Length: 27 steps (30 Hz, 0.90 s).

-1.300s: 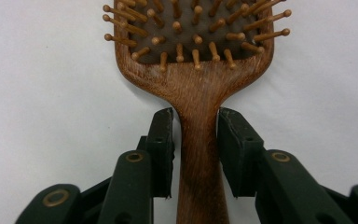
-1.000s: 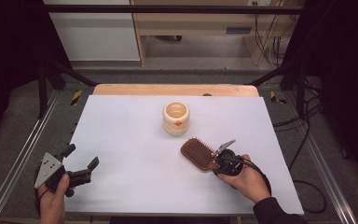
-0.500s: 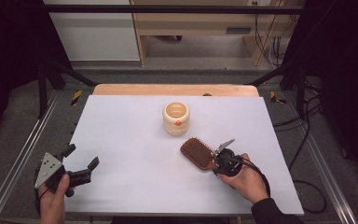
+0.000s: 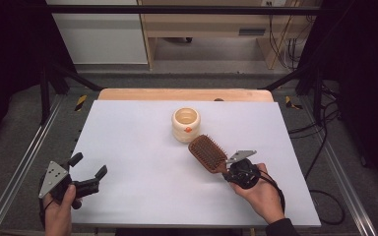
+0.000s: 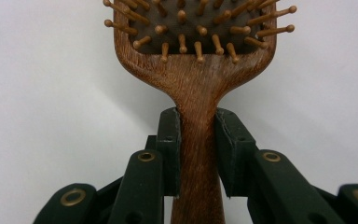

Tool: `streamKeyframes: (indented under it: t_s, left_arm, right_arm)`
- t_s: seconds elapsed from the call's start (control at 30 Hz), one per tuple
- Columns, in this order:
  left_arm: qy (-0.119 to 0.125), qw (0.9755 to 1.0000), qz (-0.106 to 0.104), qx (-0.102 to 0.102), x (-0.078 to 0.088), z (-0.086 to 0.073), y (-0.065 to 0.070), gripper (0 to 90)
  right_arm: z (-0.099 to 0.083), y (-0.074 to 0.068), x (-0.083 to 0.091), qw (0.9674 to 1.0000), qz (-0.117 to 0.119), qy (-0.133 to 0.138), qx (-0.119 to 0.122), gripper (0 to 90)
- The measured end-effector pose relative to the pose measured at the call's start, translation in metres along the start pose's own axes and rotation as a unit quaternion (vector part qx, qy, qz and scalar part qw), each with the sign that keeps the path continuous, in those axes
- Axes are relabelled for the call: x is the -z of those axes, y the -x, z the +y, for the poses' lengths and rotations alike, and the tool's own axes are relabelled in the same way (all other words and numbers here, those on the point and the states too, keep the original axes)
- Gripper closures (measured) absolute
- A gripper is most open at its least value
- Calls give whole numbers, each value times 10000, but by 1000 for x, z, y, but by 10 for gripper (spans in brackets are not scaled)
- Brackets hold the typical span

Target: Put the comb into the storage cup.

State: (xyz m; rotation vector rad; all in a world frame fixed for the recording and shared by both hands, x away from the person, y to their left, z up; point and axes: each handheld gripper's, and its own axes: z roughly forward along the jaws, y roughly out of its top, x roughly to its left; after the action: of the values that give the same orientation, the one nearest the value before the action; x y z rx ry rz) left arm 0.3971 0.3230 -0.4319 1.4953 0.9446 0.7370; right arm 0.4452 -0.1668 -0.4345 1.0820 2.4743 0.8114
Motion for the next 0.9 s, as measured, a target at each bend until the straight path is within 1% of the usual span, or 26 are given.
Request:
streamKeyframes:
  t_s: [0.03, 0.07, 0.17, 0.2, 0.23, 0.27, 0.3, 0.37, 0.4, 0.43, 0.47, 0.53, 0.57, 0.6, 0.63, 0.67, 0.7, 0.73, 0.8, 0.83, 0.87, 0.9]
  left_arm:
    - [10, 9998, -103, 175, -2, 2, 4, 20]
    - [0, 9996, -176, 234, -4, 5, 7, 20]
    - [9, 9987, -400, 325, -11, 14, 17, 21]
    - [16, 9980, -531, 346, -15, 19, 22, 20]
    - [13, 9975, -614, 340, -19, 22, 27, 19]
    - [-4, 9973, -673, 294, -23, 25, 30, 19]
    - [-24, 9966, -780, 263, -29, 29, 36, 19]
    - [-27, 9953, -934, 255, -40, 36, 44, 19]
    - [-41, 9947, -990, 277, -45, 38, 47, 19]
    - [-44, 9934, -1086, 371, -53, 43, 52, 20]
    - [-69, 9924, -1159, 415, -60, 46, 56, 22]
    - [-116, 9912, -1236, 450, -70, 52, 63, 24]
    - [-138, 9902, -1305, 485, -76, 56, 67, 27]
    - [-140, 9887, -1381, 560, -82, 59, 71, 30]
    - [-141, 9868, -1474, 661, -89, 63, 77, 28]
    - [-166, 9858, -1528, 679, -93, 65, 80, 28]
    - [-189, 9843, -1592, 732, -100, 69, 86, 28]
    - [-198, 9834, -1632, 765, -106, 72, 91, 29]
    - [-250, 9817, -1722, 777, -116, 76, 101, 30]
    - [-250, 9817, -1722, 777, -116, 76, 101, 30]
    - [-304, 9810, -1768, 743, -124, 79, 109, 31]
    - [-334, 9801, -1813, 732, -130, 81, 114, 31]
  right_arm:
    - [1, -1, 2, 9999, -29, 99, -3, 726]
    - [2, -3, 4, 9996, -73, 258, -4, 726]
    - [7, -6, 8, 9982, -102, 590, -51, 726]
    - [9, -6, 8, 9975, -107, 700, -74, 726]
    - [11, -8, 9, 9966, -112, 815, -94, 727]
    - [14, -8, 9, 9957, -118, 916, -109, 726]
    - [16, -9, 9, 9950, -122, 985, -114, 727]
    - [19, -11, 8, 9930, -113, 1169, -148, 727]
    - [21, -12, 8, 9913, -109, 1298, -192, 727]
    - [21, -13, 8, 9903, -99, 1371, -196, 727]
    - [22, -14, 7, 9886, -93, 1484, -220, 727]
    - [22, -15, 7, 9856, -119, 1678, -185, 727]
    - [22, -16, 7, 9842, -122, 1756, -202, 727]
    - [22, -17, 8, 9826, -129, 1837, -221, 727]
    - [23, -17, 7, 9813, -147, 1908, -186, 727]
    - [22, -18, 7, 9798, -136, 1987, -195, 727]
    - [22, -19, 7, 9790, -124, 2026, -210, 726]
    - [23, -19, 6, 9779, -95, 2077, -217, 726]
    - [24, -18, 6, 9763, -38, 2149, -234, 727]
    - [24, -18, 6, 9753, -21, 2193, -264, 727]
    - [24, -18, 7, 9741, -19, 2243, -285, 727]
    - [24, -18, 7, 9733, -9, 2278, -275, 727]
